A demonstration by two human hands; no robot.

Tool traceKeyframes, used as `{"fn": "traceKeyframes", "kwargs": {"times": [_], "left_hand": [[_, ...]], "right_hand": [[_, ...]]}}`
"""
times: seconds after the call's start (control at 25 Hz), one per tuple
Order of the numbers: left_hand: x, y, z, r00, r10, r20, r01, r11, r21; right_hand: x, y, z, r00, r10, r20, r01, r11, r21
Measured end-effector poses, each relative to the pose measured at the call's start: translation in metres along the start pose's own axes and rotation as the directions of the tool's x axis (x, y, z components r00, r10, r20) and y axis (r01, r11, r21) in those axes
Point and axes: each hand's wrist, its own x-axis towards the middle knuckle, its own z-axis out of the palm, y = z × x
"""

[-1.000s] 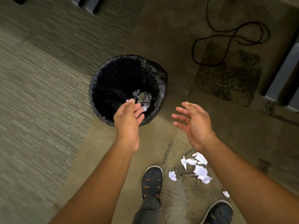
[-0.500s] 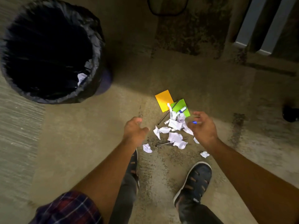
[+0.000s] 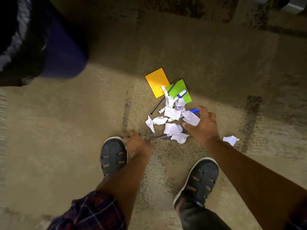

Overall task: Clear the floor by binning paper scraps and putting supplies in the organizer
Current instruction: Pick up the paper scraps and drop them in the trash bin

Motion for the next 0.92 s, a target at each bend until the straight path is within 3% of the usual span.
{"fn": "traceKeyframes", "kwargs": {"times": [0.16, 0.32, 0.44, 0.52, 0.72, 0.92], "left_hand": [[0.01, -0.013, 0.005, 0.993, 0.063, -0.097, -0.059, 0.997, 0.045], [0.014, -0.023, -0.007, 0.986, 0.038, -0.159, -0.078, 0.965, -0.252], [0.013, -0.003, -0.015, 0.985, 0.025, -0.173, -0.076, 0.952, -0.296], [0.014, 0.017, -0.019, 0.985, 0.018, -0.174, -0.074, 0.943, -0.324], [0.014, 0.052, -0.01, 0.991, 0.019, -0.132, -0.059, 0.951, -0.304], [0.016, 0.058, 0.006, 0.99, 0.074, -0.119, -0.088, 0.988, -0.124]], "right_hand": [[0.009, -0.007, 0.009, 0.999, -0.047, -0.025, 0.043, 0.988, -0.15], [0.017, -0.009, 0.014, 0.998, -0.062, -0.024, 0.049, 0.929, -0.366], [0.017, -0.008, 0.014, 0.993, -0.083, -0.078, 0.04, 0.896, -0.443], [0.015, -0.008, 0.011, 0.977, -0.14, -0.159, 0.068, 0.918, -0.392], [0.019, -0.022, -0.009, 0.952, -0.196, -0.236, 0.196, 0.98, -0.022], [0.036, -0.039, -0.009, 0.965, -0.208, -0.159, 0.221, 0.973, 0.068]]}}
